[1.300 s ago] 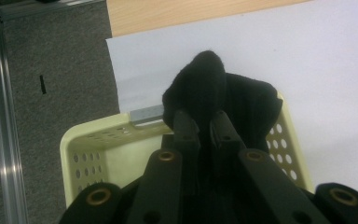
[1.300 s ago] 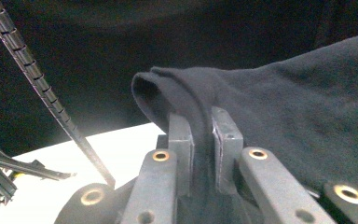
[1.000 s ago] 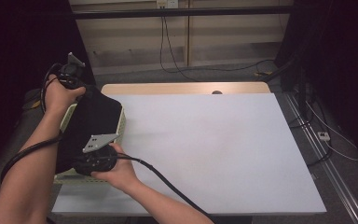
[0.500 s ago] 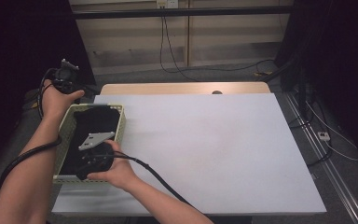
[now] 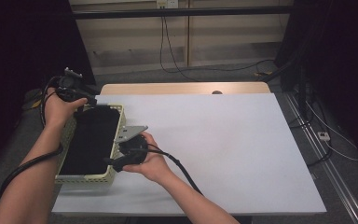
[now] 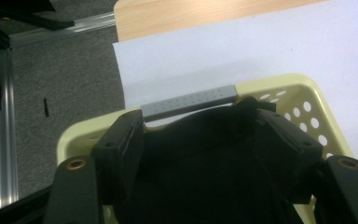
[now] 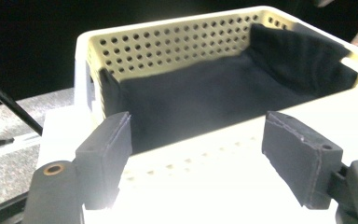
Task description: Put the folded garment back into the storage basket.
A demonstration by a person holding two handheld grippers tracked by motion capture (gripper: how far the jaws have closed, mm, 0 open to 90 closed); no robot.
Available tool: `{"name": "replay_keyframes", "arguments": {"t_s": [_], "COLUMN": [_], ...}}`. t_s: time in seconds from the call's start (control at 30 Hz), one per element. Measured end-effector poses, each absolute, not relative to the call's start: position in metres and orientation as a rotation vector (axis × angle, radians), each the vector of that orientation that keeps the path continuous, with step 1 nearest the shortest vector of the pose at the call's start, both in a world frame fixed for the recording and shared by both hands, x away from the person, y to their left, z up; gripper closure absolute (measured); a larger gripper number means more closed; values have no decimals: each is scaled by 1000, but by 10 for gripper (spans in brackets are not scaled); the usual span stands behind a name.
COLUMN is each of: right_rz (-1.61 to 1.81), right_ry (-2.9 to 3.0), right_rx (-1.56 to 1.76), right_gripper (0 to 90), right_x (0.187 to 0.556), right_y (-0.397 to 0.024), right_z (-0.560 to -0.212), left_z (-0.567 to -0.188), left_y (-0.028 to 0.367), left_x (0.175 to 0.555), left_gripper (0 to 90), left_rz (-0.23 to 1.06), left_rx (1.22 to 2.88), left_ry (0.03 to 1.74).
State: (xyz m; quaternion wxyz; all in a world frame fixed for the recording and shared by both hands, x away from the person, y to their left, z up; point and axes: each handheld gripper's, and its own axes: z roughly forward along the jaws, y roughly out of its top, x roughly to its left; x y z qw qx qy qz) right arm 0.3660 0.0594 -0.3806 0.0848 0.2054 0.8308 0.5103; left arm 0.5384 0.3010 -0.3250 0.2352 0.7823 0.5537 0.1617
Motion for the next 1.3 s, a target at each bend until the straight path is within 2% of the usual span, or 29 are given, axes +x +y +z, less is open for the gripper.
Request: {"name": "replay_keyframes", "arguments": {"t_s": [0.63, 0.77, 1.3], "right_rz": [1391, 1390, 1380], "right_ry": [2494, 2485, 2478], "right_rx": [772, 800, 870], "right_gripper": [238, 230, 230], "right_x": [366, 364, 361], "right_y": [-23, -35, -60], "right_z": [-411, -416, -427], "left_z": [-358, -368, -408], "left_y": [297, 294, 290], "left_x": [521, 518, 515], "left_gripper": [402, 454, 822], "left_rz": [380, 359, 347], "left_rx": [2143, 2132, 2150], "left_ry": [1461, 1473, 1536]}}
